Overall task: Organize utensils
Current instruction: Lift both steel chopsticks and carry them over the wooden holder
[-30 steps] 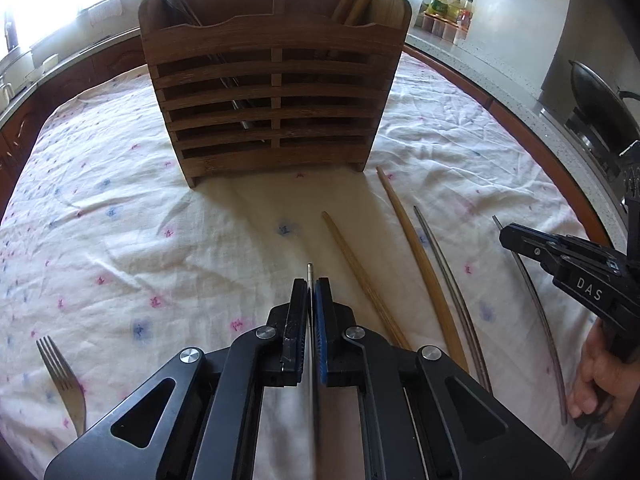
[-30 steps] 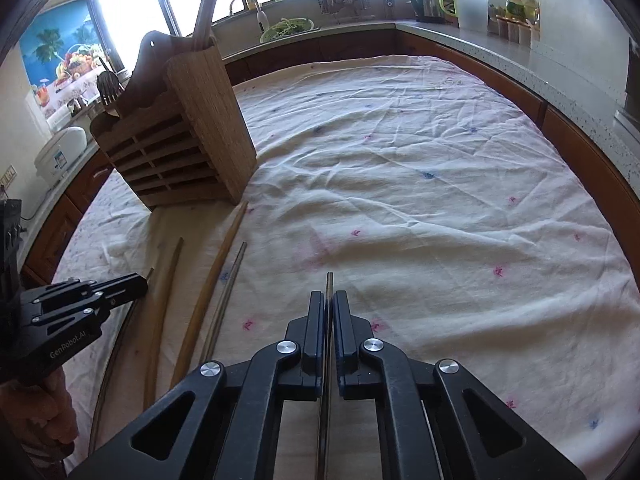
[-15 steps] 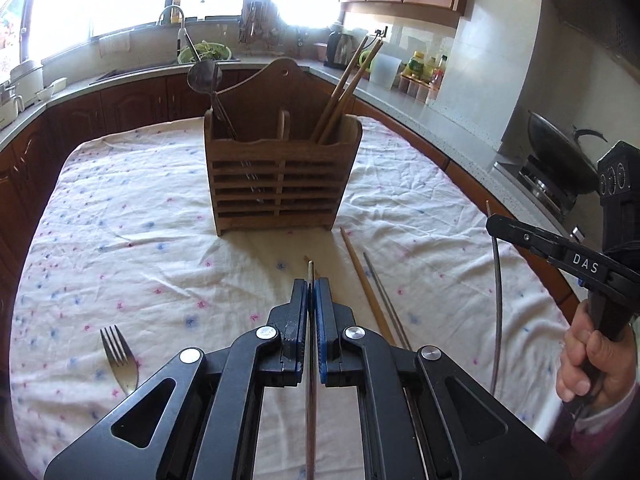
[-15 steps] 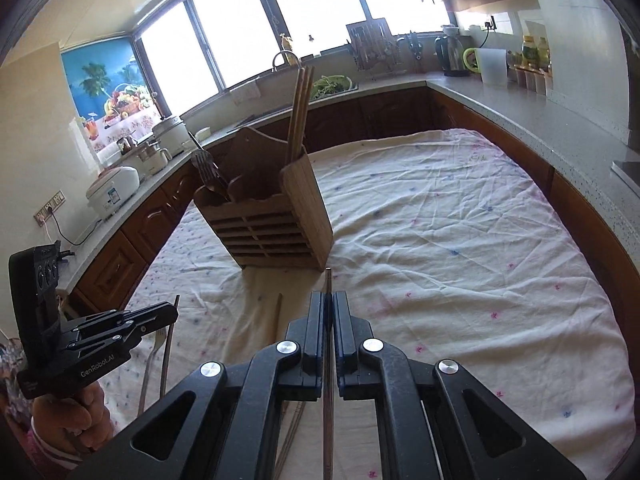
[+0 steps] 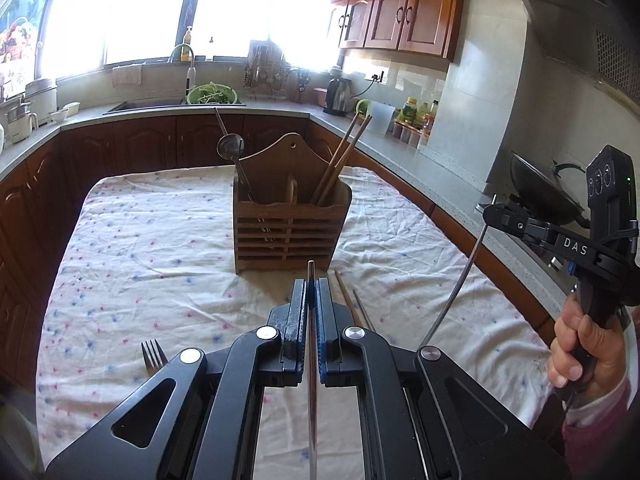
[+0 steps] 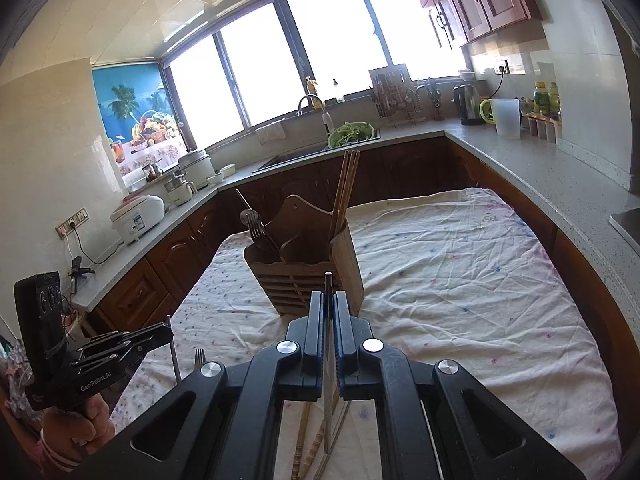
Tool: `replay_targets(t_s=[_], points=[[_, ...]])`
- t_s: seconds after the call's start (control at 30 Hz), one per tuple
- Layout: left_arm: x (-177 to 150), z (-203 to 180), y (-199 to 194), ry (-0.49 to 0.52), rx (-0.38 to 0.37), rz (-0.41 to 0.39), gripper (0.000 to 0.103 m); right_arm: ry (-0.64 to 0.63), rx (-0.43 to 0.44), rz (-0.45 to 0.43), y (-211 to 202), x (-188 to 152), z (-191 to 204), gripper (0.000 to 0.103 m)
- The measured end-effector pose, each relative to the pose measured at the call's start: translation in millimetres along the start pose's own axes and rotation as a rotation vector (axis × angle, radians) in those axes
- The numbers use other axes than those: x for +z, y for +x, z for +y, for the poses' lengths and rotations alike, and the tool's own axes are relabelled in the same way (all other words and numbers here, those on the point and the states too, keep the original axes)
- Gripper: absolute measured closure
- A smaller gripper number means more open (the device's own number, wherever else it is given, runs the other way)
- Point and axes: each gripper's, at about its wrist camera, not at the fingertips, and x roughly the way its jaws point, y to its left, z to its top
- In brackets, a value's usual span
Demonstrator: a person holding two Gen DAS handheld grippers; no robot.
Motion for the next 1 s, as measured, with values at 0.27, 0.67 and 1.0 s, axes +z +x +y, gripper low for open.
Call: replay_targets(t_s=[0.27,0.67,1.0], points=[[9,4,-14,-0.008,0.002,-0.047,0.1,-0.01,0.017,-0.037,-5,10,7,0.099],[22,13,-17,-0.028,0.012,-0.092,0.1,-0.013,0.022,-0.063,0,23,11,0.099],[32,18,-19,-0.028,0.019,-0.115,0.1,-0.021,0.033,-0.081,3,33,17,0.099]])
